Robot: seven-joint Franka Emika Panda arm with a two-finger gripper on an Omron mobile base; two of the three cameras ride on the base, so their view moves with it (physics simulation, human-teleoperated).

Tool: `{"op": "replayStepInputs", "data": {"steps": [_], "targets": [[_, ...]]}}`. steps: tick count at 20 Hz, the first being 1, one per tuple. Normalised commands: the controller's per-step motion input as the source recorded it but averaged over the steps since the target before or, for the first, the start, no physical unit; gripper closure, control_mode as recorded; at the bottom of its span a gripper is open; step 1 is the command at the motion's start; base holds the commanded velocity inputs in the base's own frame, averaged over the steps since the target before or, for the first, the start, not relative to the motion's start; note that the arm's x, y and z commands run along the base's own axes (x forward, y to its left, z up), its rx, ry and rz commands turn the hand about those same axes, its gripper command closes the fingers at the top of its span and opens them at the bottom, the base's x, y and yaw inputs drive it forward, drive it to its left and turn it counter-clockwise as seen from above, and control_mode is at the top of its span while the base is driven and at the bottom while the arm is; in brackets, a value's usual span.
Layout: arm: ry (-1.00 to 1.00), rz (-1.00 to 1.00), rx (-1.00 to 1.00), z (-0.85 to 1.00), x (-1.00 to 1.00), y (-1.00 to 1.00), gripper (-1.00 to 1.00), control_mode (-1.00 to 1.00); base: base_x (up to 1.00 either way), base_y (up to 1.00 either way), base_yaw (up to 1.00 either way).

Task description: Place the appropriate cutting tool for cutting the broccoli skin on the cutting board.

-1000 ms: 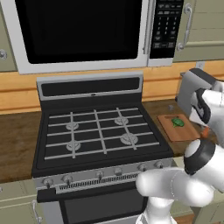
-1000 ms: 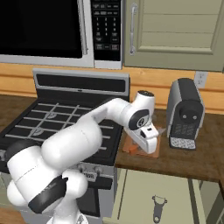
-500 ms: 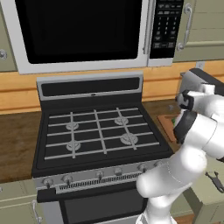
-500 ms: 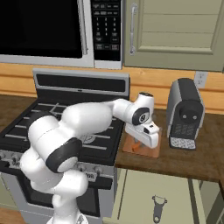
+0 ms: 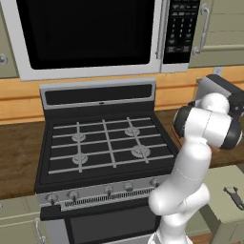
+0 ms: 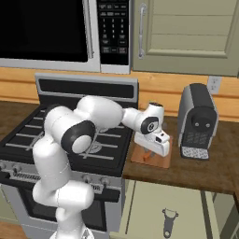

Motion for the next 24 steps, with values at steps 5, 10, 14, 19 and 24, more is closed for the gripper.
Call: {"op": "replayStepInputs", "data": {"steps": [5,10,14,19,24], "targets": [[0.0,0.07,0.03,-0.49,0.42,0.0,1.0,-1.0,0.0,0.0,0.0],[0.0,0.03,0.01,-0.4,0.09,0.0,-1.0,-1.0,0.0,0.0,0.0],[-0.04,0.01,0.0,0.25,-0.63,0.23,-1.0,-1.0,0.0,0.0,0.0],[-0.07,0.03,-0.03,0.69,-0.73,0.26,-1.0,-1.0,0.0,0.0,0.0],[-0.03,0.06,-0.07,0.62,-0.78,0.51,-1.0,-1.0,0.0,0.0,0.0]]}}
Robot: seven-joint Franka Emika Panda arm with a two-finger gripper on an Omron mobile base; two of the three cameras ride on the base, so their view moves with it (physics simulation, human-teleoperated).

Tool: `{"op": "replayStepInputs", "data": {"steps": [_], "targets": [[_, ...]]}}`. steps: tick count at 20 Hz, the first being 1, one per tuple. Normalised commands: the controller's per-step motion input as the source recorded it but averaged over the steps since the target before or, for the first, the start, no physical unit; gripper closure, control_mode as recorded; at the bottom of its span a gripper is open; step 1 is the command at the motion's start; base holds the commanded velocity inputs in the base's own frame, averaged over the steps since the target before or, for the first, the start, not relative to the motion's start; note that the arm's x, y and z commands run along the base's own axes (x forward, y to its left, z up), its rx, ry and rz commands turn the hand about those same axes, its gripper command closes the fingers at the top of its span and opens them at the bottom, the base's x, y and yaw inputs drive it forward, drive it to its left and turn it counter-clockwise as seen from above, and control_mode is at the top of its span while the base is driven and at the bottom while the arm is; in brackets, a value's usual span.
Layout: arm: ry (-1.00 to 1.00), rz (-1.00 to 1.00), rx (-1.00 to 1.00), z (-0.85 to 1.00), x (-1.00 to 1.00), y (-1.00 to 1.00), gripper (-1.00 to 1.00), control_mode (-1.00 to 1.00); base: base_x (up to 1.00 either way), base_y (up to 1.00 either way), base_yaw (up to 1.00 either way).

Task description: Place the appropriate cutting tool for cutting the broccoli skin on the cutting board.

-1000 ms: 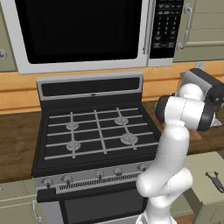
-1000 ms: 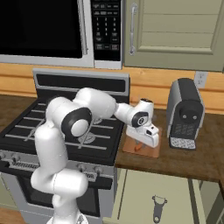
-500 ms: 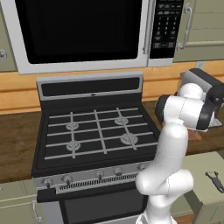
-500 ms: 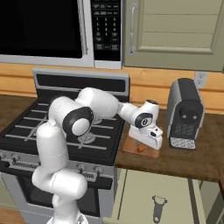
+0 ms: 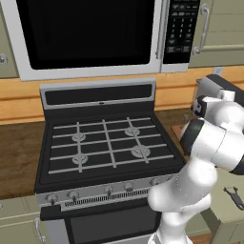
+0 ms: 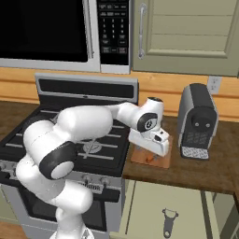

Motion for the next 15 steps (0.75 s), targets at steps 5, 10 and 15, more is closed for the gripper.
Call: {"op": "replayStepInputs", "data": {"steps": [5,10,15], "targets": [[0.0,0.08,-0.09,0.22,-0.76,0.81,-1.0,-1.0,0.0,0.0,0.0],[0.0,0.11,-0.11,0.1,-0.59,0.98,-1.0,-1.0,0.0,0.0,0.0],[0.0,0.13,-0.11,0.06,-0.51,0.99,-1.0,-1.0,0.0,0.0,0.0]]}}
